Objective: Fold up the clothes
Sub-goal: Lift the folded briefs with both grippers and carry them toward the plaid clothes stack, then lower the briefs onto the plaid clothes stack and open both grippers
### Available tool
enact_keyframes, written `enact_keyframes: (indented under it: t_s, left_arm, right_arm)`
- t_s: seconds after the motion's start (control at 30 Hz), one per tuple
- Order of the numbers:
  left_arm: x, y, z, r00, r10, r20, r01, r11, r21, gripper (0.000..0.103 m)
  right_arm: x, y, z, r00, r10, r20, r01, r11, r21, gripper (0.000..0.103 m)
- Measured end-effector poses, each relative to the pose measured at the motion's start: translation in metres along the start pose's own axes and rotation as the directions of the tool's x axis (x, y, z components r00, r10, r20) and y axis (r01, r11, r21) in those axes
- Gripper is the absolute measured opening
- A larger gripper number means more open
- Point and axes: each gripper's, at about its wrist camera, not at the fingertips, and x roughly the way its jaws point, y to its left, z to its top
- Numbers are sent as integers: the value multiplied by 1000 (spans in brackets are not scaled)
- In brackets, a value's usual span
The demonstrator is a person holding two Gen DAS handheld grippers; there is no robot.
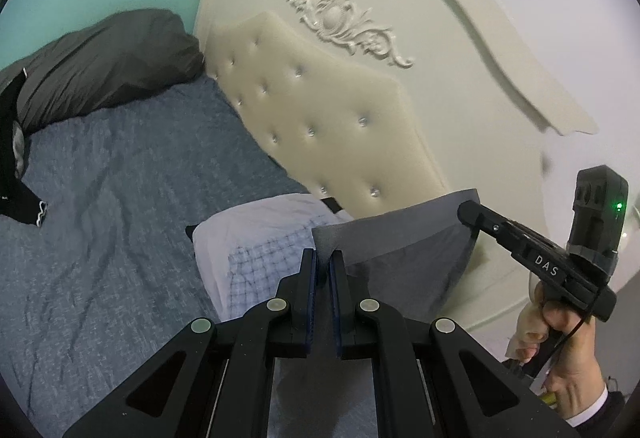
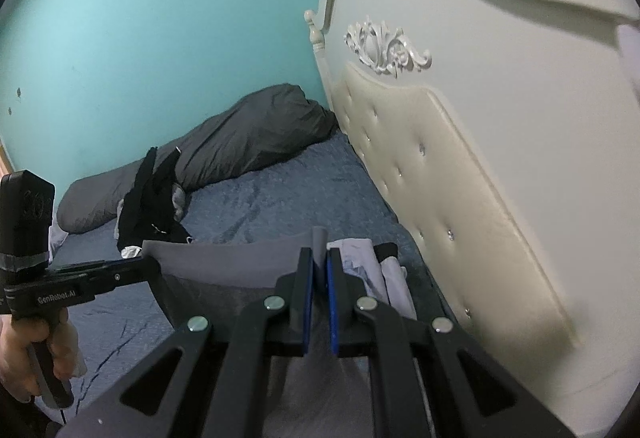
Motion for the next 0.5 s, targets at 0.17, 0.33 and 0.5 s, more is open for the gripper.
enact_keyframes:
  t_s: [0.17, 0.33, 0.5]
  left_arm:
    - [37, 29, 2, 999, 3, -38, -5, 999, -41, 7]
    - [75, 60, -5, 997, 2, -82, -11, 995, -100, 7]
    - [105, 77, -14, 994, -4, -110, -10, 992, -127, 7]
  right_arm:
    - [44, -5, 4, 998, -15, -59, 15, 1000, -11, 6]
    - [87, -7, -5, 991, -37, -127, 35, 999, -20, 6]
    - [120, -11, -14, 984, -59, -169, 54, 998, -33, 6]
